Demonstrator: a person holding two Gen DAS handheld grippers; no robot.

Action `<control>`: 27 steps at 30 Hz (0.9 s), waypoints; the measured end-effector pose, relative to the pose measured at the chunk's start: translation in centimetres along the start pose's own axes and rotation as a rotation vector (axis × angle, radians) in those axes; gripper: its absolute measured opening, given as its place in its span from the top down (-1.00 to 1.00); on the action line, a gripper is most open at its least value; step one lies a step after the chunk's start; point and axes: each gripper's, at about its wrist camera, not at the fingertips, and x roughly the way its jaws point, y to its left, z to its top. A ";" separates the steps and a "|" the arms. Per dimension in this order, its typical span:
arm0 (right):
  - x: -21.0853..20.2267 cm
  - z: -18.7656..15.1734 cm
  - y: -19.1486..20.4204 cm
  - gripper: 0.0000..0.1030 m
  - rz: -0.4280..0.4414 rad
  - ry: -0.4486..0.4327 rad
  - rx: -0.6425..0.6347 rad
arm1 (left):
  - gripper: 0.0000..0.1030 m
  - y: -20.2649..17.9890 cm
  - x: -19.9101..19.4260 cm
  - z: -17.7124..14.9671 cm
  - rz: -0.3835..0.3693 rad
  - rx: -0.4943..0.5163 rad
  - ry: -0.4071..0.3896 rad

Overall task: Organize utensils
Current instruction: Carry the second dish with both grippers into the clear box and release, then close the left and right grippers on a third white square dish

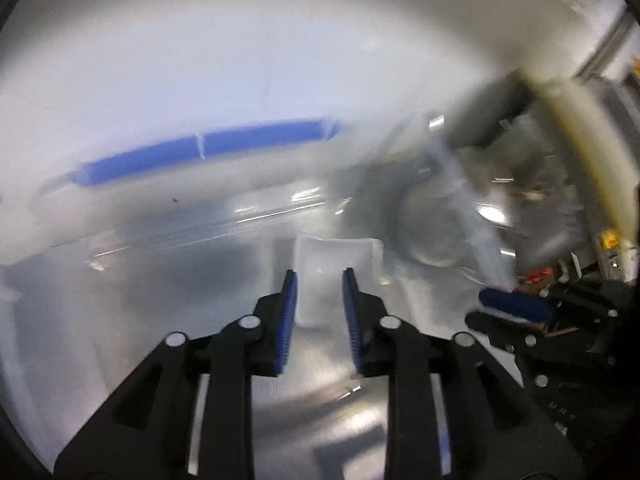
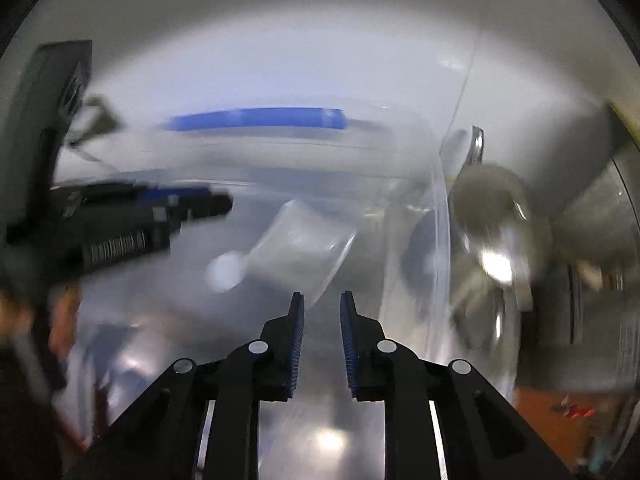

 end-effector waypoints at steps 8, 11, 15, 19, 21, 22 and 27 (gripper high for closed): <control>-1.9 -16.0 1.3 0.24 0.225 0.135 0.091 | -0.06 -3.7 -6.8 -15.7 -0.172 0.008 -0.009; 0.3 -19.3 1.2 0.24 0.227 0.223 0.157 | -0.05 -3.9 -3.8 -21.0 -0.164 -0.025 0.138; 2.6 -22.3 2.6 0.24 0.235 0.290 0.200 | 0.02 -3.5 -0.6 -25.6 -0.142 -0.096 0.264; 3.5 -23.9 4.2 0.24 0.252 0.319 0.202 | 0.17 -3.6 0.0 -27.0 -0.156 -0.124 0.289; 3.8 -24.1 4.7 0.34 0.254 0.315 0.200 | 0.25 -3.8 0.0 -27.4 -0.154 -0.118 0.288; 3.9 -24.1 4.8 0.36 0.251 0.311 0.205 | 0.25 -3.9 0.0 -27.5 -0.154 -0.117 0.289; 4.7 -24.1 4.5 0.47 0.250 0.313 0.244 | 0.36 -4.0 0.9 -28.8 -0.140 -0.123 0.306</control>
